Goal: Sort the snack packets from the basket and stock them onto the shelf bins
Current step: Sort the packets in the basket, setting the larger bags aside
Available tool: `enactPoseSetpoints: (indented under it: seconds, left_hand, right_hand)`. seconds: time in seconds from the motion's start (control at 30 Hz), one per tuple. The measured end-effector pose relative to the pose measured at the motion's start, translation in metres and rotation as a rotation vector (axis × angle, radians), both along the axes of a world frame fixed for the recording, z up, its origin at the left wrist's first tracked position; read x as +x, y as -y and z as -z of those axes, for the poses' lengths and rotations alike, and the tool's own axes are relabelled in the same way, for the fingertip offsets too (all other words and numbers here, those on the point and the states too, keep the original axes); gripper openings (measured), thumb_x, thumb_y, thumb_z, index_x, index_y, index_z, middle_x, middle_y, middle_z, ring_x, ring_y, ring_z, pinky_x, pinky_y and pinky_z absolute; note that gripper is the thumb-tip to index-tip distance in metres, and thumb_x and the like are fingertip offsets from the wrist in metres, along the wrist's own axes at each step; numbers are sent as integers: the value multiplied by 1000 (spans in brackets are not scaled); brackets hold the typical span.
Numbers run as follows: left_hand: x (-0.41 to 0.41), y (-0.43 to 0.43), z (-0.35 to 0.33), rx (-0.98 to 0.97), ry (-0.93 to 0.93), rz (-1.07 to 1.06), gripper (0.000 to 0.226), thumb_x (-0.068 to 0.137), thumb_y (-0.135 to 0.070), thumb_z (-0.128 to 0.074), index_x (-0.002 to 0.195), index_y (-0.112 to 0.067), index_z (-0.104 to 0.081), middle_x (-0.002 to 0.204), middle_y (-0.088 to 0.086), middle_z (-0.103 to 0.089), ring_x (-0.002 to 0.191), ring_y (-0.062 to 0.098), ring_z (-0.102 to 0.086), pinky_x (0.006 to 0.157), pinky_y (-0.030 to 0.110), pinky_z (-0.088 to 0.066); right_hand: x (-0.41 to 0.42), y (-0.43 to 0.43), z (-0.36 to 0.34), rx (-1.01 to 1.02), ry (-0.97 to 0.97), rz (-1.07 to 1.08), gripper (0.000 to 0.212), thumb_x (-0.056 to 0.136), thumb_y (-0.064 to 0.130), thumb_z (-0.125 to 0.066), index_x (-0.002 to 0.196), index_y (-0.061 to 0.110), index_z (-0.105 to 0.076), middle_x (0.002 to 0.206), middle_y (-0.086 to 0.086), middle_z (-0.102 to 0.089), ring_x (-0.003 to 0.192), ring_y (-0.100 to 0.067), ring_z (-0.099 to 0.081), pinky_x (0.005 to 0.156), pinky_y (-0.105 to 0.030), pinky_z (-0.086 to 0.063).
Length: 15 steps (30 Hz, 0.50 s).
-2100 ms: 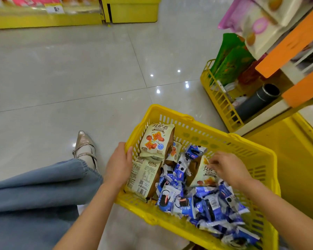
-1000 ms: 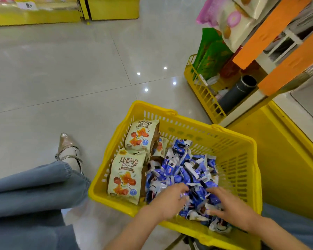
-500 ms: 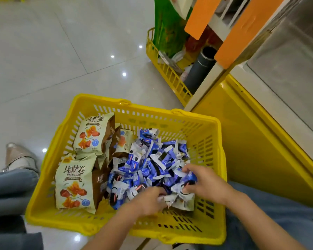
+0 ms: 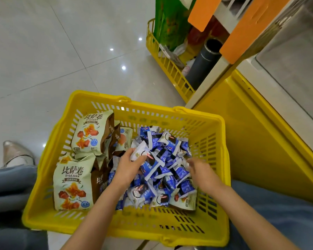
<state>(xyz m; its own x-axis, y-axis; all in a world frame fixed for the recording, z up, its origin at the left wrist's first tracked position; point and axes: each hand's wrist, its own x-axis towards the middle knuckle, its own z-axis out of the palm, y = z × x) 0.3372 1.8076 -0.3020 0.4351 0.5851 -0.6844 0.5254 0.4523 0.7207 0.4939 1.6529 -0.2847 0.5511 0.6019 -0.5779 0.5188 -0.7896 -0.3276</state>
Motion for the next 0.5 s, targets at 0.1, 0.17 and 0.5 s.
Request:
enactPoseSetpoints:
  seconds: [0.1, 0.17, 0.5]
  left_hand:
    - [-1, 5, -2, -10, 48, 7, 32, 91, -23, -59, 118, -27, -42, 109, 0, -58, 76, 10, -60, 59, 17, -50]
    - [-4, 9, -2, 2, 48, 42, 35, 91, -25, -59, 121, -25, -42, 112, -1, -55, 83, 11, -61, 64, 18, -51]
    - [-20, 17, 0, 90, 27, 161, 9, 91, -19, -55, 100, -19, -51, 72, 3, -51, 53, 13, -44, 47, 21, -38]
  right_hand:
    - [-11, 11, 10, -196, -219, 15, 56, 96, 35, -48, 142, 8, -31, 141, -13, -45, 124, -23, -48, 97, -31, -41]
    - [-18, 12, 15, -281, -248, -39, 76, 89, 42, -58, 146, 10, -19, 148, -11, -35, 133, -26, -38, 105, -33, -35]
    - [-24, 5, 20, 14, -152, 107, 26, 94, 8, -50, 118, 18, -51, 119, -5, -60, 76, -11, -60, 65, -16, -51]
